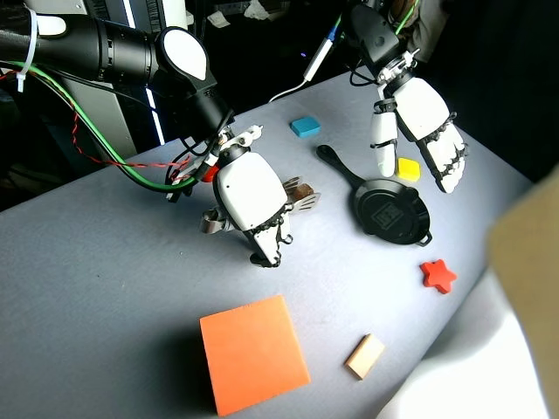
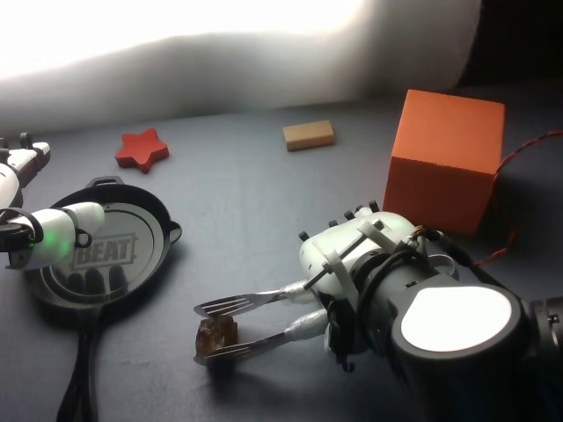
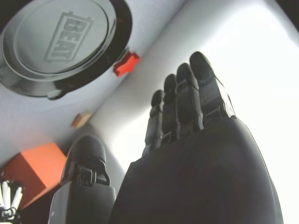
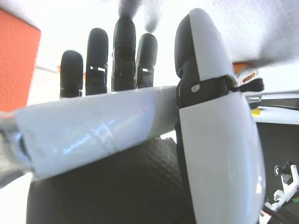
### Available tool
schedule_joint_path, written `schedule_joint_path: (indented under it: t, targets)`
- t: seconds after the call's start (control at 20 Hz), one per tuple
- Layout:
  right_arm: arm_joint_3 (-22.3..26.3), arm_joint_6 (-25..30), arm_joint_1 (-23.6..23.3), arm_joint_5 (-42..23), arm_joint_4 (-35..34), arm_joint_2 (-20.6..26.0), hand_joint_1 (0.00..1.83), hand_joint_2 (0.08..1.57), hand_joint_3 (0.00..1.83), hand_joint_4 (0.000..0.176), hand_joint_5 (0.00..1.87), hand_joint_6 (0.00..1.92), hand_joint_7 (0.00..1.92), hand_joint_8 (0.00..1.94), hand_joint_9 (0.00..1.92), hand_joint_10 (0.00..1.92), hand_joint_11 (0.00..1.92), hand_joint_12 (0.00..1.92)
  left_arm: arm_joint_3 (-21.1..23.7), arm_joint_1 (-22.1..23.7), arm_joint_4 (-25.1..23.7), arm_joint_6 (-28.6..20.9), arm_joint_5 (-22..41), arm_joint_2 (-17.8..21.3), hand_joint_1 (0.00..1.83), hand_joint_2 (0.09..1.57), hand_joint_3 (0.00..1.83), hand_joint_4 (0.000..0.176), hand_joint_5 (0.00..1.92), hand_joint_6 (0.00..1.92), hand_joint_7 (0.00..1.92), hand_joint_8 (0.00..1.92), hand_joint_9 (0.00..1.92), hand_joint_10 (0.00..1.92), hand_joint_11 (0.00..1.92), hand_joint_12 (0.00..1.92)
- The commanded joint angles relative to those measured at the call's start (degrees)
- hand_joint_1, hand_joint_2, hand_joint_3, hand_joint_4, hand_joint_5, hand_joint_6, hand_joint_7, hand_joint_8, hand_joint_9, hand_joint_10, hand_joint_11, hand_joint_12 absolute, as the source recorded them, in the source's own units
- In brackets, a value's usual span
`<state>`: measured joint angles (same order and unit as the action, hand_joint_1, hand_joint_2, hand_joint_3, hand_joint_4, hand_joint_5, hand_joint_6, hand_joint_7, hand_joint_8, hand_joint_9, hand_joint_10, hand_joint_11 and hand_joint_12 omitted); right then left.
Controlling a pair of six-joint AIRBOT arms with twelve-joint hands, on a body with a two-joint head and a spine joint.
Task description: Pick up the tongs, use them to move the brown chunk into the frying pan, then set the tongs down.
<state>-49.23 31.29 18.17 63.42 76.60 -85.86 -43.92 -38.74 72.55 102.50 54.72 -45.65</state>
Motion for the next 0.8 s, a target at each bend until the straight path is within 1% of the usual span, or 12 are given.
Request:
schedule_joint_path:
  t: [0.0, 0.05, 0.1, 0.2, 0.3, 0.35, 0.4, 0.45, 0.5, 0.6, 0.65, 0.75]
  targets:
    - [-0.1, 0.3, -0.1, 0.5, 4.0, -0.1, 1.14, 1.16, 0.0, 0.0, 0.69, 0.51, 0.91, 0.05, 0.49, 0.8, 0.09, 1.66, -0.3, 0.2, -3.2, -0.1, 4.8, 0.8, 0.0, 1.29, 0.0, 0.041, 0.07, 0.0, 0.13, 0.0, 0.13, 0.0, 0.0, 0.42]
    - [-0.3, 0.3, -0.1, 0.4, 4.0, -0.2, 1.13, 1.16, 0.0, 0.0, 0.71, 0.47, 0.91, 0.05, 0.51, 0.78, 0.1, 1.65, -0.2, 0.2, -3.2, -0.1, 4.8, 0.9, 0.0, 1.29, 0.0, 0.044, 0.07, 0.0, 0.14, 0.0, 0.13, 0.0, 0.0, 0.42]
    - [-0.3, 0.3, -0.1, 0.4, 4.1, -0.3, 1.12, 1.18, 0.0, 0.0, 0.72, 0.46, 0.91, 0.05, 0.51, 0.78, 0.11, 1.65, -0.1, 0.2, -3.2, -0.1, 4.8, 0.9, 0.0, 1.3, 0.0, 0.04, 0.06, 0.0, 0.13, 0.0, 0.12, 0.0, 0.0, 0.4]
    - [-0.4, 0.3, -0.1, 0.3, 4.1, -0.2, 1.12, 1.17, 0.0, 0.0, 0.75, 0.44, 0.92, 0.05, 0.53, 0.77, 0.14, 1.62, 0.0, 0.2, -3.2, -0.1, 4.8, 1.0, 0.01, 1.29, 0.0, 0.042, 0.07, 0.0, 0.14, 0.0, 0.13, 0.0, 0.0, 0.46]
    - [-0.4, 0.2, -0.1, 0.3, 4.1, -0.2, 1.1, 1.19, 0.0, 0.0, 0.82, 0.4, 0.95, 0.05, 0.58, 0.74, 0.2, 1.6, 0.0, 0.2, -3.2, -0.1, 4.8, 1.0, 0.01, 1.29, 0.0, 0.041, 0.08, 0.0, 0.15, 0.0, 0.15, 0.01, 0.0, 0.48]
    - [-0.4, 0.1, -0.1, 0.3, 4.1, -0.2, 1.11, 1.2, 0.0, 0.0, 0.82, 1.05, 0.98, 0.06, 0.6, 0.76, 0.22, 1.61, -0.1, 0.2, -3.2, -0.2, 4.8, 1.0, 0.01, 1.29, 0.0, 0.04, 0.09, 0.01, 0.16, 0.01, 0.16, 0.01, 0.0, 0.48]
    - [-0.4, 0.0, -0.1, 0.3, 4.1, -0.2, 1.1, 1.21, 0.0, 0.0, 0.79, 1.22, 1.01, 0.08, 0.62, 0.78, 0.25, 1.61, -0.1, 0.2, -3.2, -0.2, 4.8, 1.0, 0.0, 1.29, 0.0, 0.038, 0.09, 0.01, 0.16, 0.0, 0.16, 0.01, 0.0, 0.48]
    - [-0.4, -0.1, -0.1, 0.3, 4.1, -0.2, 1.1, 1.21, 0.0, 0.0, 0.79, 1.26, 1.04, 0.09, 0.64, 0.79, 0.29, 1.6, -0.1, 0.1, -3.2, -0.2, 4.8, 1.0, 0.0, 1.29, 0.0, 0.039, 0.1, 0.01, 0.16, 0.0, 0.16, 0.01, 0.0, 0.5]
    - [-0.4, -0.1, -0.1, 0.3, 4.1, -0.1, 1.1, 1.21, 0.0, 0.0, 0.79, 1.26, 1.07, 0.1, 0.69, 0.79, 0.35, 1.58, -0.1, 0.1, -3.2, -0.2, 4.8, 1.0, 0.02, 1.29, 0.0, 0.034, 0.11, 0.01, 0.17, 0.0, 0.17, 0.01, 0.0, 0.52]
    - [-0.4, -0.2, -0.1, 0.3, 4.1, 0.0, 1.11, 1.2, 0.0, 0.0, 0.83, 1.22, 1.13, 0.11, 0.78, 0.75, 0.42, 1.56, -0.2, 0.0, -3.2, -0.2, 4.8, 1.0, 0.03, 1.29, 0.0, 0.04, 0.12, 0.01, 0.18, 0.0, 0.17, 0.0, 0.0, 0.53]
    - [-0.4, -0.2, -0.1, 0.3, 4.1, 0.0, 1.11, 1.19, 0.0, 0.0, 0.84, 1.2, 1.14, 0.1, 0.81, 0.72, 0.43, 1.55, -0.2, 0.0, -3.2, -0.2, 4.8, 1.0, 0.03, 1.29, 0.0, 0.041, 0.11, 0.0, 0.17, 0.0, 0.16, 0.0, 0.0, 0.53]
    - [-0.4, -0.3, -0.2, 0.3, 4.1, 0.1, 1.12, 1.19, 0.0, 0.0, 0.85, 1.19, 1.15, 0.09, 0.85, 0.67, 0.41, 1.55, -0.2, -0.1, -3.2, -0.2, 4.8, 1.0, 0.0, 1.29, 0.0, 0.037, 0.09, 0.0, 0.16, 0.0, 0.16, 0.0, 0.0, 0.5]
